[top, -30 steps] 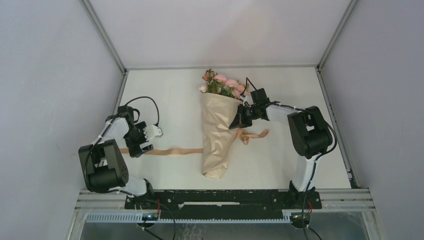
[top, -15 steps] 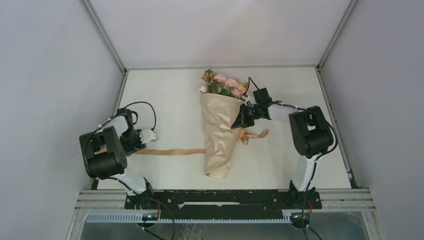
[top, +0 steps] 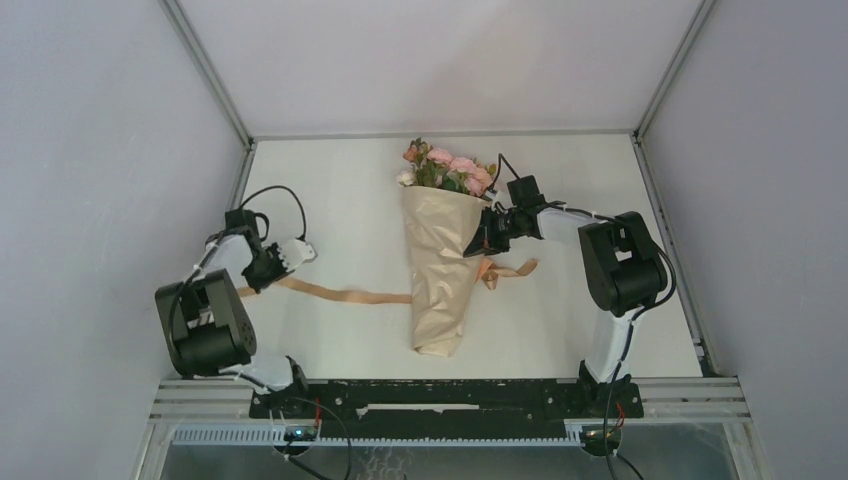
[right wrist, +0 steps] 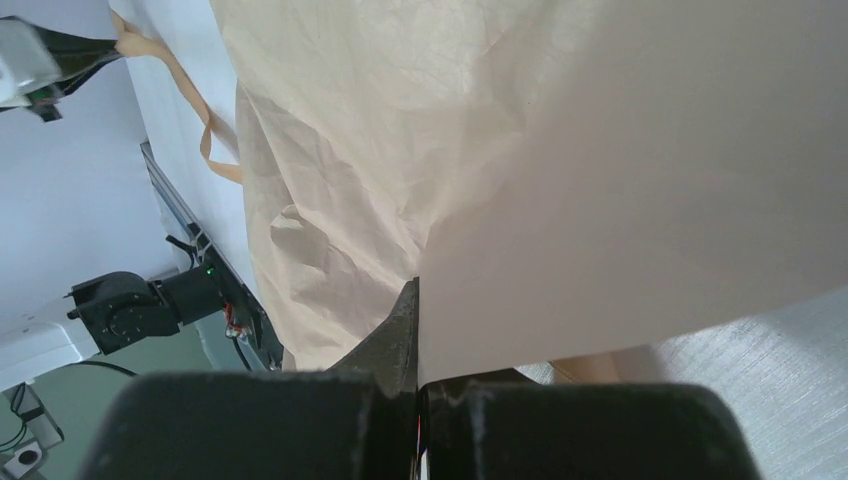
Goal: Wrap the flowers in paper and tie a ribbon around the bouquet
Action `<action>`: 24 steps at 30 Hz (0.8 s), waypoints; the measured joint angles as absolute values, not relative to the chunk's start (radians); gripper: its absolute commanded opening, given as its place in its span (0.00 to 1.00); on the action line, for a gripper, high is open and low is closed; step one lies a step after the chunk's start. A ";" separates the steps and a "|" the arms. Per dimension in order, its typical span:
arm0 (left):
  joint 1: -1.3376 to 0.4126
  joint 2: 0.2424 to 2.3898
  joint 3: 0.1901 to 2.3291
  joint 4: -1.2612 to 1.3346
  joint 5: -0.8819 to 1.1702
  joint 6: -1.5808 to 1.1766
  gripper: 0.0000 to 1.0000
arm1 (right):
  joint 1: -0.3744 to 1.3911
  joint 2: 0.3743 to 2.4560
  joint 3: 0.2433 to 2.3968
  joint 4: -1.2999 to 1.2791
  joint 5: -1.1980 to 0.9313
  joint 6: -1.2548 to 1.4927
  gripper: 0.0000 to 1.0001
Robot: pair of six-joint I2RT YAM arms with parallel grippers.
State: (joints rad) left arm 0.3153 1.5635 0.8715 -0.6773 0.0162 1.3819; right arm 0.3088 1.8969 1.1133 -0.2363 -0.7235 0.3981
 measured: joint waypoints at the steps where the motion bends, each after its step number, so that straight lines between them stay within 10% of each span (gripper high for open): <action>1: 0.310 1.531 0.873 -0.688 0.058 1.357 0.00 | 0.309 1.897 1.113 -0.236 -0.723 0.398 0.00; 12: -0.104 1.123 1.020 -0.780 0.337 1.001 0.00 | 0.311 1.897 1.113 -0.235 -0.724 0.398 0.00; 24: -0.575 1.362 1.324 -0.606 0.460 0.516 0.00 | 0.318 1.905 1.113 -0.219 -0.727 0.414 0.02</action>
State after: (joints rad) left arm -0.5747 1.3624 1.3239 -0.6064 0.4603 0.5163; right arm 0.3180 1.9049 1.1133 -0.2192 -0.7269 0.4141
